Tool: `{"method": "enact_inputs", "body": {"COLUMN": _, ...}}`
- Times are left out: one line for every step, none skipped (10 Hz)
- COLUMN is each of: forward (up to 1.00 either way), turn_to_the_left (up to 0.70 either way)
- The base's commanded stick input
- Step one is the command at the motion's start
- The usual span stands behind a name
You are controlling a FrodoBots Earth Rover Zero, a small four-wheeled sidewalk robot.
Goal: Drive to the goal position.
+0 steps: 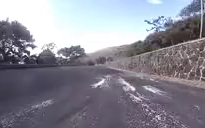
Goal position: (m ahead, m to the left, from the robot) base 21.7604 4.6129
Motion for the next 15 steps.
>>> {"method": "enact_inputs", "body": {"forward": 0.7, "turn_to_the_left": 0.35}}
{"method": "enact_inputs", "body": {"forward": 0.7, "turn_to_the_left": 0.35}}
{"method": "enact_inputs", "body": {"forward": 0.7, "turn_to_the_left": 0.35}}
{"method": "enact_inputs", "body": {"forward": 0.7, "turn_to_the_left": 0.0}}
{"method": "enact_inputs", "body": {"forward": 0.7, "turn_to_the_left": 0.0}}
{"method": "enact_inputs", "body": {"forward": 0.7, "turn_to_the_left": 0.0}}
{"method": "enact_inputs", "body": {"forward": 0.7, "turn_to_the_left": 0.0}}
{"method": "enact_inputs", "body": {"forward": 0.7, "turn_to_the_left": 0.0}}
{"method": "enact_inputs", "body": {"forward": 0.7, "turn_to_the_left": 0.0}}
{"method": "enact_inputs", "body": {"forward": 0.7, "turn_to_the_left": 0.0}}
{"method": "enact_inputs", "body": {"forward": 0.7, "turn_to_the_left": 0.0}}
{"method": "enact_inputs", "body": {"forward": 0.7, "turn_to_the_left": 0.0}}
{"method": "enact_inputs", "body": {"forward": 0.7, "turn_to_the_left": 0.0}}
{"method": "enact_inputs", "body": {"forward": 0.7, "turn_to_the_left": 0.0}}
{"method": "enact_inputs", "body": {"forward": 0.7, "turn_to_the_left": 0.0}}
